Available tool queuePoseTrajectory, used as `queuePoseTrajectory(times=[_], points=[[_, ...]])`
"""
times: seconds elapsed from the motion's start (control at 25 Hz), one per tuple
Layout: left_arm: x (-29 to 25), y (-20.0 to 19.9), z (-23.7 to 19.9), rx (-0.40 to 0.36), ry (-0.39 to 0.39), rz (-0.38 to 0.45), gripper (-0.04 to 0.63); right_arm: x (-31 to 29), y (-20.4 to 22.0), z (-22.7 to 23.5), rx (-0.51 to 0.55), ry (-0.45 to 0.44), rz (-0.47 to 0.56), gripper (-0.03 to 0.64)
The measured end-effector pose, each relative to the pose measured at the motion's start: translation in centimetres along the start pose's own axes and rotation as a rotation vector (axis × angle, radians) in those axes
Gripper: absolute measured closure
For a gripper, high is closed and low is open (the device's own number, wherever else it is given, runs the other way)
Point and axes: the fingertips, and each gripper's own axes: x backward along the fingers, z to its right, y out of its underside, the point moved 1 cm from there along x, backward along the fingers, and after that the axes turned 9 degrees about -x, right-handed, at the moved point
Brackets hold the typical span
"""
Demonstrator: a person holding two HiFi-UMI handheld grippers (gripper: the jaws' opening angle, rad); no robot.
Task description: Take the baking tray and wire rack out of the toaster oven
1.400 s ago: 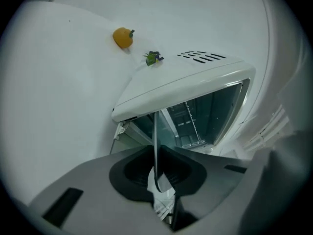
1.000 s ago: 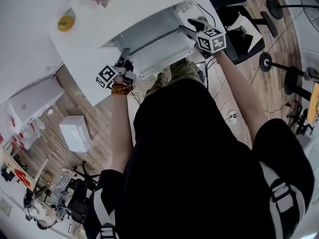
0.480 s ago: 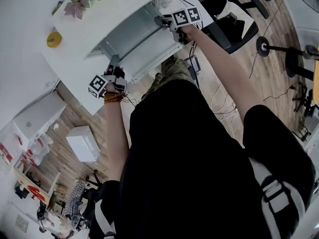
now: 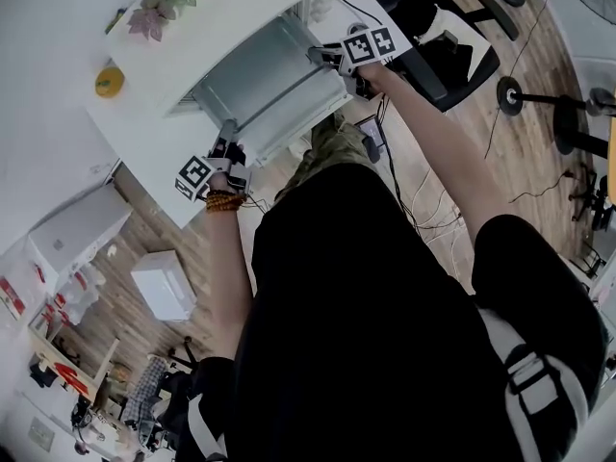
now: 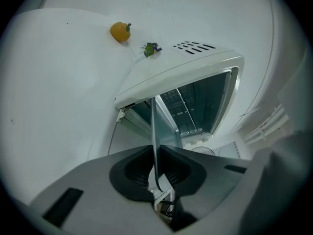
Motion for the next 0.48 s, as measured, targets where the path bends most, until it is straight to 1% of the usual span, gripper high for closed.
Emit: queuePoseTrajectory(times=[0.16,0.32,0.48], points=[[0.6,0.8,0.2,-0.027,-0.003,-0.018,0.537,0.7,1.1,-0.2,0.015,0.002,-0.001,0.569],[1.4,2.5,0.5,-0.064,-0.004,-0.046,0.537,1.8,2.9,-0.3,0.028,0.008,0.000,0.568],[2.4,3.5,0.7,-0.079,0.004,-0.052,0.537,2.7,4.5,-0.5,0.018,0.008,0.011,0.568]])
